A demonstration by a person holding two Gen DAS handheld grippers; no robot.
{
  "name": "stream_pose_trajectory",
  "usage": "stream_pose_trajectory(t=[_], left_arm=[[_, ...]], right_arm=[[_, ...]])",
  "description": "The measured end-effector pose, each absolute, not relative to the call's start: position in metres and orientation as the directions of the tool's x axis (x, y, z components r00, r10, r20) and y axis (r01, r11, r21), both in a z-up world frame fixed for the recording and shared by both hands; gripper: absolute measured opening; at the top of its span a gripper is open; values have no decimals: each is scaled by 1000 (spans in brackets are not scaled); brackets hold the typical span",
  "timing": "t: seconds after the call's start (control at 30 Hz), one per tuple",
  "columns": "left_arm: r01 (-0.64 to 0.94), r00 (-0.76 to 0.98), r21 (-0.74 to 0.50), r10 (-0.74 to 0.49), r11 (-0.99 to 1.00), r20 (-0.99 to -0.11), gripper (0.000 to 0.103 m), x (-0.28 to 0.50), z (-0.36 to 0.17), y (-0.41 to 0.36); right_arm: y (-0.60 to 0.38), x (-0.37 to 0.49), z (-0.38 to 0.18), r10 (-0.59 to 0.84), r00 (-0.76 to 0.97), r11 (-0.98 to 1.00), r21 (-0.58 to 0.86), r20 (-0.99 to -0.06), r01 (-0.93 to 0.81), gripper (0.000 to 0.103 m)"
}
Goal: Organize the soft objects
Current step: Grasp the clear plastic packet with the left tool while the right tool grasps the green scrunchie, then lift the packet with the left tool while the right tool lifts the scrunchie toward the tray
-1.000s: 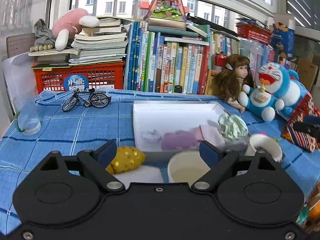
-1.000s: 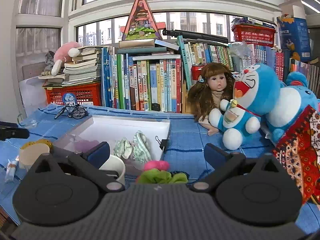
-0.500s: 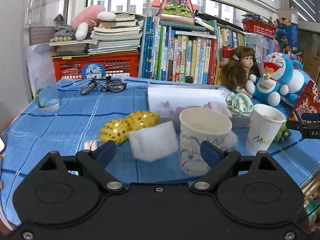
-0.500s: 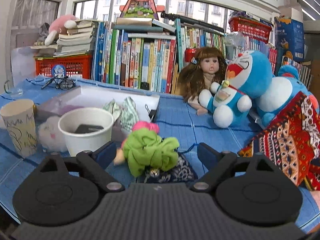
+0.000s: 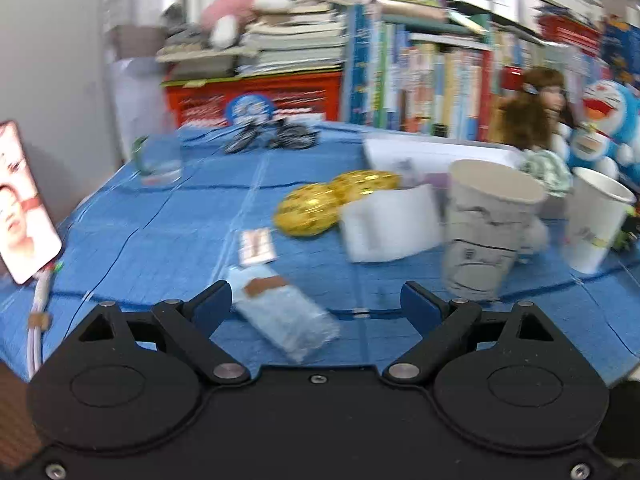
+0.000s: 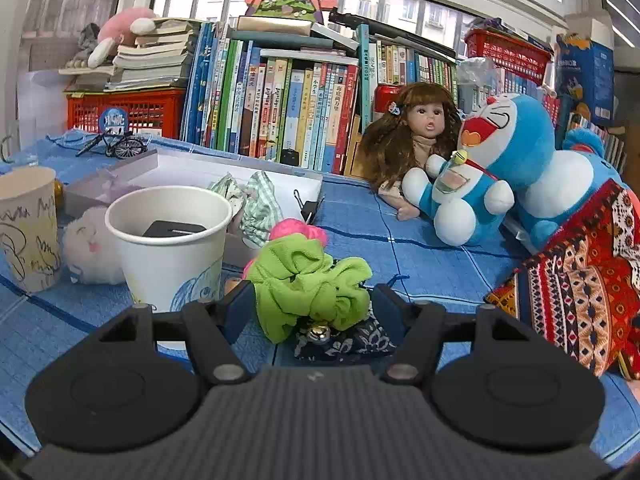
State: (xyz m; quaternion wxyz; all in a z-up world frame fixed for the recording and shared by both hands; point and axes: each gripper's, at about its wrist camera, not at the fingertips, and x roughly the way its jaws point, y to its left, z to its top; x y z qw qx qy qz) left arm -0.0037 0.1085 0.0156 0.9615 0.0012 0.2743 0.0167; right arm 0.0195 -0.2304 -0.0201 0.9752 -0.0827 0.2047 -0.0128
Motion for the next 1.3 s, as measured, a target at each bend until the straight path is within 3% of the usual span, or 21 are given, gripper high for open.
stream_pose_trajectory(t=[0.27,0.37,0.43,0.67,0.73,1.3], left_arm=[[-186,791,-109,83,977,-606,86,20,-4,134],[-163,800,-94,76,982,-595,69,21,-7,133],[-137,807,-83,62,987,-587,50,22,-7,131],[-58,810,-81,0,995,-587,46,21,2,123],[-50,816,-79,-4,996,-578,46,20,7,122],[61,873,-3,-54,998,-484,46,23,75,118]], right_arm=[[-225,27,-28,-47,917,979,-201,-397,-37,75],[-221,31,-30,-59,918,971,-236,-392,-38,72],[-220,33,-31,-66,917,966,-254,-392,-40,64],[-218,33,-29,-71,924,967,-254,-375,-28,34],[-220,31,-26,-72,929,969,-245,-363,-20,31],[-242,22,35,-78,966,989,-143,-247,43,28]])
